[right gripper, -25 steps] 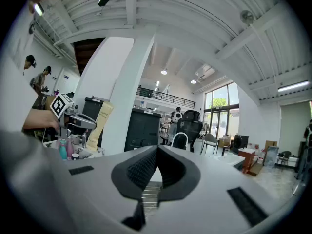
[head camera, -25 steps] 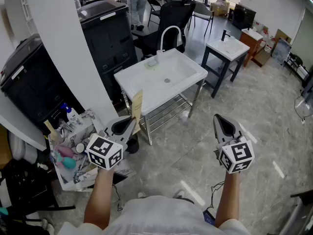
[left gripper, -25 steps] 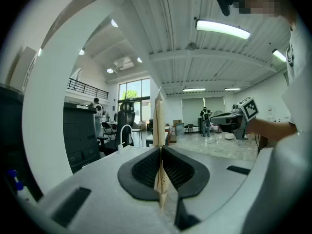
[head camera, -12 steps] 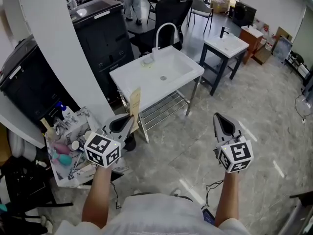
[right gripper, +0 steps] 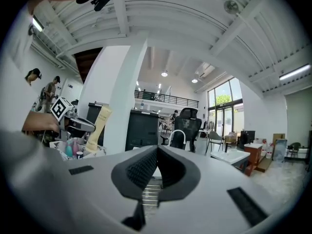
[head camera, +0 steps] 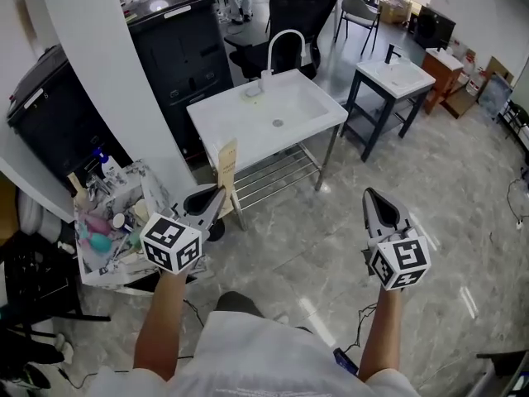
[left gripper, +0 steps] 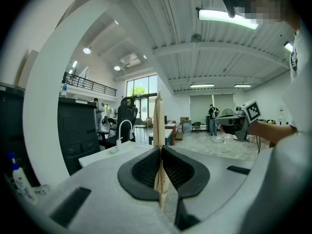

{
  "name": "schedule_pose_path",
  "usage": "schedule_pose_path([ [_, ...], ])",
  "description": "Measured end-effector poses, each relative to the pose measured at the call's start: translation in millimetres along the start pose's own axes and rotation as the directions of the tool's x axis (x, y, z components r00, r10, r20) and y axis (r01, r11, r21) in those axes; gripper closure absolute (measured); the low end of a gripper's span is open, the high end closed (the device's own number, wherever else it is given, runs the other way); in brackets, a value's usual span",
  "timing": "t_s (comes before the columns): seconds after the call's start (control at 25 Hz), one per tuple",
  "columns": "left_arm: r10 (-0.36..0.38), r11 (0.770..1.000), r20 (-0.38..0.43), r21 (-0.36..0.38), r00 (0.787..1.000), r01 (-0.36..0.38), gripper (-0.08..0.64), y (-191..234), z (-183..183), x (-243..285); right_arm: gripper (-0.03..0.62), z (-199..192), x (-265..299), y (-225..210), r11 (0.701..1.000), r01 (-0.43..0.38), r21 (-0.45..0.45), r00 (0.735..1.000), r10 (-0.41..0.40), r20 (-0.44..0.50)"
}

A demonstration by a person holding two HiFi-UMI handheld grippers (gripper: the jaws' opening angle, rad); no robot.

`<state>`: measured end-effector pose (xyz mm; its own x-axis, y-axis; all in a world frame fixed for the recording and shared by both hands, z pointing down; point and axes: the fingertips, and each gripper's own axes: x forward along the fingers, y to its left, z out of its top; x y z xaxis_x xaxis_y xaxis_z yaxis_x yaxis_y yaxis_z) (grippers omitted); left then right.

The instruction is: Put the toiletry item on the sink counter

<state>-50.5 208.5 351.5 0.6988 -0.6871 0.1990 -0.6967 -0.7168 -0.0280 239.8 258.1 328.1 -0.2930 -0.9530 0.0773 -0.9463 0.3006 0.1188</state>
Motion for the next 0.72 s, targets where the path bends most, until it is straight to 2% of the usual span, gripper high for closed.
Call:
schedule_pose_path([
  [0.16,0.021,1.000,-0.011,-0.006,1.000,-0.021,0.537,3.8,-2.9,13.8,0.595,-10.3,15.1,-12.9,1.000,-0.018,0.016,1.000,0.018,-0.002],
  [0.36,0.045,0.998,-0.018,-0.036,0.999,-0.046,0.537,29.0,-10.6,42.6,0.595,-16.9,46.5,-22.0,0.997,-0.066,0.029,0.998,0.066,-0.004],
  [0.52,0.061,0.996,-0.017,-0.063,0.998,-0.062,0.537,69.6,-19.7,84.5,0.595,-22.8,91.6,-42.0,0.998,-0.063,0.023,0.998,0.063,-0.014],
  [0.72,0.081,0.994,-0.017,-0.073,0.997,-0.082,0.537,137.2,-20.0,150.3,0.597,-24.7,179.5,-63.7,0.997,-0.077,0.017,0.996,0.077,-0.047],
])
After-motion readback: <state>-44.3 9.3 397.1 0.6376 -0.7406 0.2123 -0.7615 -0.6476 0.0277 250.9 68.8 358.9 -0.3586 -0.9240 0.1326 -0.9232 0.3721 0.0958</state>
